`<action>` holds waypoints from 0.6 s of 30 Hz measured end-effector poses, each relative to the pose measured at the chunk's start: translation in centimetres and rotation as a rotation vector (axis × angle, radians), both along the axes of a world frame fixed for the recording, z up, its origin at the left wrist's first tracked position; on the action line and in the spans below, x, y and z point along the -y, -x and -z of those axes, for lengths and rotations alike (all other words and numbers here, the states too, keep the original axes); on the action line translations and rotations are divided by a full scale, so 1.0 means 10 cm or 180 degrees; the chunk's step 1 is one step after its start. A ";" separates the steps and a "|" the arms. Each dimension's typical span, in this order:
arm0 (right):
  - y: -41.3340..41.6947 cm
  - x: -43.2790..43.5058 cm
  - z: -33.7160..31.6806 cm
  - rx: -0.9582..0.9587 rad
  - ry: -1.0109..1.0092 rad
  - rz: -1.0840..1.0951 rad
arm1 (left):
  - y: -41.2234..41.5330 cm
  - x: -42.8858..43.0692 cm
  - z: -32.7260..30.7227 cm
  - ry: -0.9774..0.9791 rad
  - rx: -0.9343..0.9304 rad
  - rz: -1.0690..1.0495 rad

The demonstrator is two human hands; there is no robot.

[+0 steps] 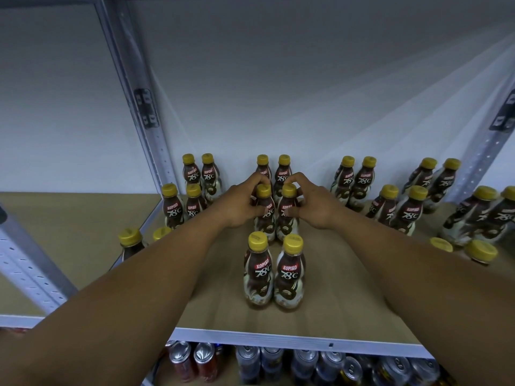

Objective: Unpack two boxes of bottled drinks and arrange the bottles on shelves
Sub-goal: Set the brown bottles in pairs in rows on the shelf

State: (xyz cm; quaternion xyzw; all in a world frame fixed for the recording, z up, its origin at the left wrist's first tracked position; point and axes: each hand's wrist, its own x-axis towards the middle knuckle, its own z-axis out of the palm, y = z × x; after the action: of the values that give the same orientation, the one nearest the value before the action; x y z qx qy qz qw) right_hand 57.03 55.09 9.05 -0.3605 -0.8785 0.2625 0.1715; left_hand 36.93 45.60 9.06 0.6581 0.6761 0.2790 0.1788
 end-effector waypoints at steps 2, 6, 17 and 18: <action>-0.01 -0.01 0.00 -0.0020 0.0027 -0.0028 | 0.01 0.00 0.00 0.0018 0.0012 0.0015; -0.04 -0.04 -0.07 -0.0017 0.0236 -0.0067 | 0.03 -0.02 -0.06 0.0089 0.0070 0.0058; 0.08 -0.61 -0.44 -0.0446 -0.0054 0.0348 | 0.24 -0.47 -0.30 -0.0486 0.0414 -0.0476; 0.12 -0.69 -0.44 -0.0381 -0.0121 0.0335 | 0.26 -0.55 -0.30 -0.0489 0.0351 -0.0494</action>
State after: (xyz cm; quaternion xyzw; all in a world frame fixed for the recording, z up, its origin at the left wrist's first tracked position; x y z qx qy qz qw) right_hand 55.87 61.97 13.46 -0.3865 -0.8513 0.2575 0.2441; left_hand 34.30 51.09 12.10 0.5992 0.6908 0.3787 0.1427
